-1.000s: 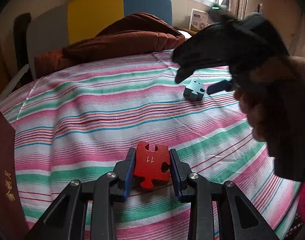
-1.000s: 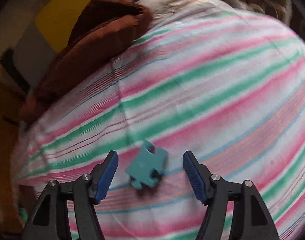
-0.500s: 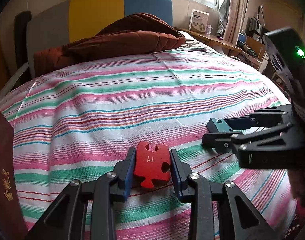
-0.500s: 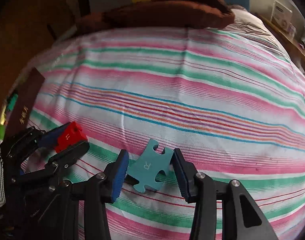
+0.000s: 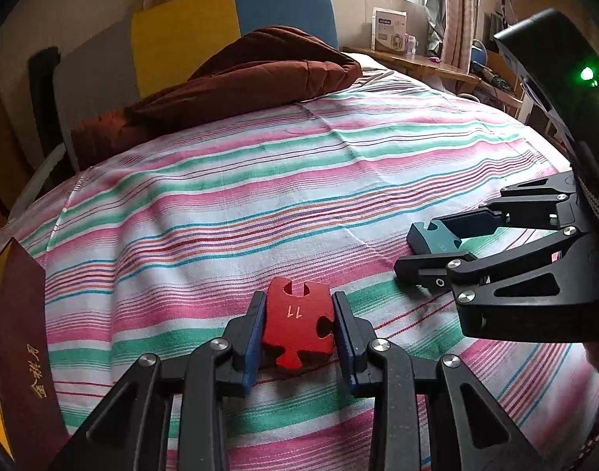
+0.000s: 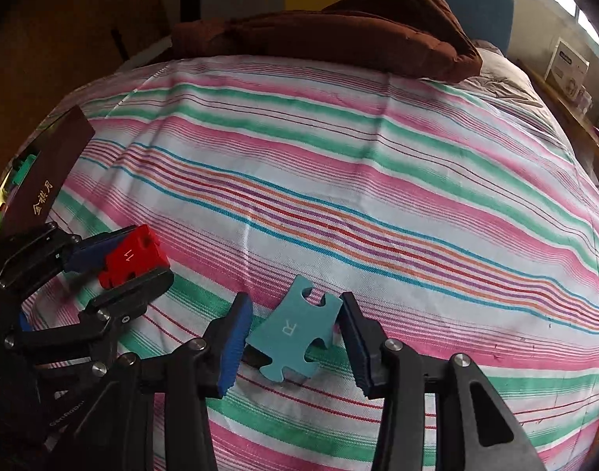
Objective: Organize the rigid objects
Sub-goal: 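Carry the red puzzle piece into the gold tray and open the left tool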
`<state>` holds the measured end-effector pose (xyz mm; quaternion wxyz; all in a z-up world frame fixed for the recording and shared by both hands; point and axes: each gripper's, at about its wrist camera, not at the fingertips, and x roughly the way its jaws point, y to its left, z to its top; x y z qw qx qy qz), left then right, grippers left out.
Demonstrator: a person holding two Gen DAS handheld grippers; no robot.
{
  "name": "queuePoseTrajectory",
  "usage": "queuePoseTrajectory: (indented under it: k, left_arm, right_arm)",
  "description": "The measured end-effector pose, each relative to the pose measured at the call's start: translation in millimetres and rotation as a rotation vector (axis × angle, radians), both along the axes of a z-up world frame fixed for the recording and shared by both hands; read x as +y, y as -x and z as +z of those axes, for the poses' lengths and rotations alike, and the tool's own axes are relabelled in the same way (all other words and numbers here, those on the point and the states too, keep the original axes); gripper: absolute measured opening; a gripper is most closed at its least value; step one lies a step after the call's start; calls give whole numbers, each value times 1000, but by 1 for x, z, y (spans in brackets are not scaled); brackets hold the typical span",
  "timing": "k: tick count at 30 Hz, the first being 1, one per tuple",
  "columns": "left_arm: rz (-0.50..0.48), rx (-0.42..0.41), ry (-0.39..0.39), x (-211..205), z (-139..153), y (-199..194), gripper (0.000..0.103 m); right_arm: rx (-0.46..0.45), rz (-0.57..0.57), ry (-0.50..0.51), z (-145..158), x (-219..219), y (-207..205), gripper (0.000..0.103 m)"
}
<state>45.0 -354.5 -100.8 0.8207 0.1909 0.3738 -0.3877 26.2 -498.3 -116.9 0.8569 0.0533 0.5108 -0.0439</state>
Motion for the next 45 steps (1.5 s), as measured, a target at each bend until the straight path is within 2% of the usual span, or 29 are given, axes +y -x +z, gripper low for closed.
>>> queuePoseTrajectory:
  k: [7, 15, 26, 33, 39, 45]
  left_arm:
    - [29, 13, -12, 15, 4, 16, 33]
    - [17, 22, -34, 38, 10, 51, 33]
    - [29, 0, 96, 85, 55, 74, 33]
    - [43, 24, 160, 107, 79, 78, 33]
    - [137, 69, 220, 149, 100, 55, 33]
    - [355, 132, 189, 211, 98, -15, 33]
  right_arm:
    - [-31, 19, 16, 0, 0, 1, 46]
    - [-72, 34, 57, -1, 6, 2, 45]
    - [-76, 25, 58, 0, 6, 3, 45]
    - [-69, 23, 61, 0, 6, 2, 45]
    - [-69, 22, 65, 0, 7, 1, 45]
    - [-65, 19, 71, 0, 8, 2, 45]
